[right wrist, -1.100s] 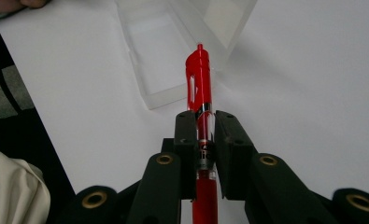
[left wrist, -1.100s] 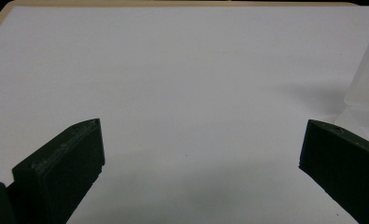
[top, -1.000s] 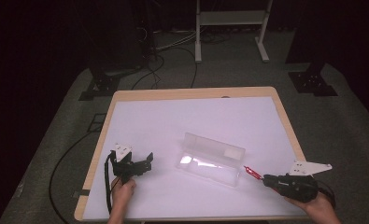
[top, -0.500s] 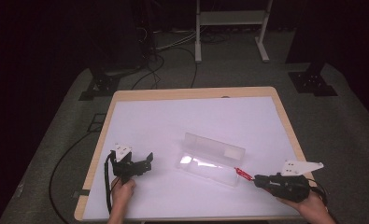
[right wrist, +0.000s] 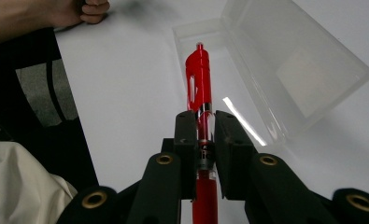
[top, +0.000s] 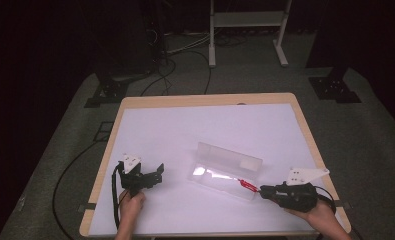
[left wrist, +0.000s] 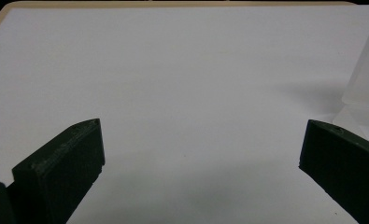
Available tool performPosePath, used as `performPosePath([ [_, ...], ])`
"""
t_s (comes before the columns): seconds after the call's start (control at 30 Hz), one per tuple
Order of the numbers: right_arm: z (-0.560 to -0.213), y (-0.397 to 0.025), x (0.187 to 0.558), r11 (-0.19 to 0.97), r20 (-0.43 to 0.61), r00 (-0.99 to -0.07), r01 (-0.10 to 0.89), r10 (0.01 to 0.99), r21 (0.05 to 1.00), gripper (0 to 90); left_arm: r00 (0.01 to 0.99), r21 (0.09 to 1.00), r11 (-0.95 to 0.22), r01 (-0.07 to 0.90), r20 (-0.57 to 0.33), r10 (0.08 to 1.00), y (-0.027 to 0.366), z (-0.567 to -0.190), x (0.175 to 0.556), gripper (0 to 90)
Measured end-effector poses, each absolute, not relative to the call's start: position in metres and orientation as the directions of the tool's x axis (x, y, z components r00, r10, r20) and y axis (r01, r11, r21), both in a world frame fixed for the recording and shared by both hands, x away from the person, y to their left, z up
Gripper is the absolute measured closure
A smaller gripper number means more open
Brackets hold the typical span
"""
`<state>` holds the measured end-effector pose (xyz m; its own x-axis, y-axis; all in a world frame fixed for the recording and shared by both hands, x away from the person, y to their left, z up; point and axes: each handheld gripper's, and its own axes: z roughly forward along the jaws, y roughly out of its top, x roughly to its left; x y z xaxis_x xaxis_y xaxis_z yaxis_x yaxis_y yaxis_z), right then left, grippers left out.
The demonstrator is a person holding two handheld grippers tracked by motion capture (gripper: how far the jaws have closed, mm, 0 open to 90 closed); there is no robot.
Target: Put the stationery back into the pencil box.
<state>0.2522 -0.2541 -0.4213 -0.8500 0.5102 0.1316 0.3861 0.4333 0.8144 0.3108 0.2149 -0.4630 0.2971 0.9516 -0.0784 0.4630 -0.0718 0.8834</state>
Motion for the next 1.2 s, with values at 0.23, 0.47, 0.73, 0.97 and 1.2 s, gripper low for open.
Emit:
performPosePath([
  [0.23, -0.416, -0.243, 0.26, 0.436, 0.127, -0.86, 0.371, 0.494, 0.82, 79.0, 0.297, 0.883, -0.072, 0.463, -0.078, 0.952, 0.215, -0.463, 0.311, 0.0],
  [0.47, -0.414, -0.235, 0.265, 0.44, 0.127, -0.867, 0.365, 0.481, 0.821, 79.0, 0.299, 0.884, -0.074, 0.461, -0.076, 0.951, 0.214, -0.463, 0.311, 0.0],
  [0.73, -0.413, -0.224, 0.273, 0.447, 0.125, -0.876, 0.354, 0.465, 0.821, 79.0, 0.299, 0.884, -0.074, 0.462, -0.077, 0.951, 0.215, -0.463, 0.311, 0.0],
  [0.97, -0.414, -0.216, 0.28, 0.455, 0.129, -0.879, 0.357, 0.459, 0.816, 79.0, 0.298, 0.884, -0.074, 0.462, -0.077, 0.951, 0.215, -0.463, 0.311, 0.0],
  [1.2, -0.414, -0.209, 0.284, 0.463, 0.124, -0.884, 0.35, 0.45, 0.814, 79.0, 0.299, 0.884, -0.073, 0.462, -0.077, 0.951, 0.215, -0.463, 0.311, 0.0],
])
